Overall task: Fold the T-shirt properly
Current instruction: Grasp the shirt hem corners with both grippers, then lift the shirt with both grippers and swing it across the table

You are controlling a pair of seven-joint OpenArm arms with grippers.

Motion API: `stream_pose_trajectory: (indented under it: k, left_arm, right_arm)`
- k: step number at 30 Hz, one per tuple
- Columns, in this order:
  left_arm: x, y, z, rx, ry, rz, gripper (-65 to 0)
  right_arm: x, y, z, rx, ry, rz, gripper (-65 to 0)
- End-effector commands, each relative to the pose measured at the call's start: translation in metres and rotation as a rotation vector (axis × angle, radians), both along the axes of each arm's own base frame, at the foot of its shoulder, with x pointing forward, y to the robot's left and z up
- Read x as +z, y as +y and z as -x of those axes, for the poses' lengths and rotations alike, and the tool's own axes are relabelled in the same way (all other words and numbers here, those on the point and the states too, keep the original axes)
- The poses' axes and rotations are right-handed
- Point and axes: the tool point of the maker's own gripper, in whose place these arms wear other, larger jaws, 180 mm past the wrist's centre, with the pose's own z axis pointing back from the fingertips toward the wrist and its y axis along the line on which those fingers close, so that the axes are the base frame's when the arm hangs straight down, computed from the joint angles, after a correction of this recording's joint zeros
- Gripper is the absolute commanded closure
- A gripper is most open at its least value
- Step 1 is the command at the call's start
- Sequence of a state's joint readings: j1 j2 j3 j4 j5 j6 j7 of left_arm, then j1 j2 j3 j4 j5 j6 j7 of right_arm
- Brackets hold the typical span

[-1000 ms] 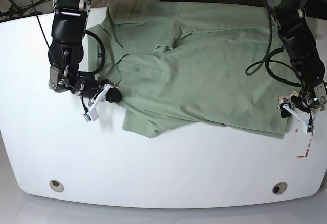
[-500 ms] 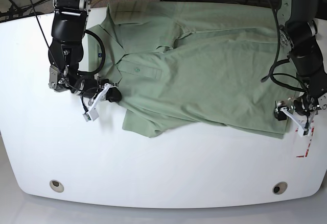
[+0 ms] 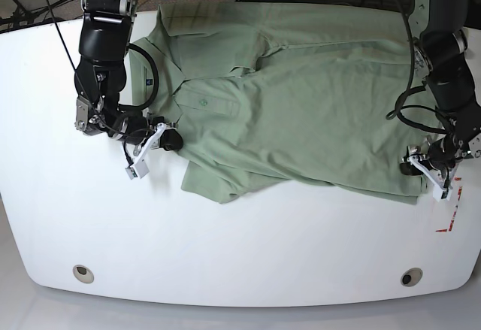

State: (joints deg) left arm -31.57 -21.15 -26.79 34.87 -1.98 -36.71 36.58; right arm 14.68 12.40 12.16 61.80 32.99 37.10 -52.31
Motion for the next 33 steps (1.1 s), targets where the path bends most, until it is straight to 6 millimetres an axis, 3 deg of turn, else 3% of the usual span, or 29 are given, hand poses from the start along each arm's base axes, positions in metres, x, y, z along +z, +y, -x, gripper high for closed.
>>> stream_pose_trajectory:
  k: [1,5,10,13,17,22,27,33]
  left_arm:
    - [0.005,-0.003,-0.004,-0.011,-0.01,0.016,-13.2]
    - [0.008,-0.001,-0.007,-0.004,-0.024,0.008,-1.3]
    - [0.017,0.002,-0.01,-0.012,-0.036,-0.012,0.0]
    - [0.036,0.01,-0.011,-0.027,-0.051,-0.079,0.0]
    - [0.064,-0.001,-0.019,-0.062,-0.118,-0.154,0.0]
    - [0.095,0.001,-0.014,-0.08,-0.146,-0.263,0.0]
    - [0.134,-0.014,-0.022,-0.092,-0.243,-0.323,0.0]
    - [0.191,-0.012,-0.024,-0.075,-0.339,-0.425,0.0]
  right_arm:
    - [0.014,-0.004,-0.012,-0.001,-0.047,0.003,0.0]
    - [0.021,-0.004,-0.015,0.003,-0.072,0.009,0.0]
    - [0.04,-0.002,-0.019,0.017,-0.138,0.033,0.0]
    - [0.051,-0.007,-0.023,0.021,-0.173,0.056,0.0]
    - [0.061,-0.024,-0.026,0.019,-0.201,0.101,0.0]
    - [0.079,-0.038,-0.035,0.025,-0.25,0.148,0.0]
    - [0.108,-0.06,-0.057,0.012,-0.312,0.196,0.0]
    - [0.169,-0.084,-0.092,0.001,-0.433,0.268,0.0]
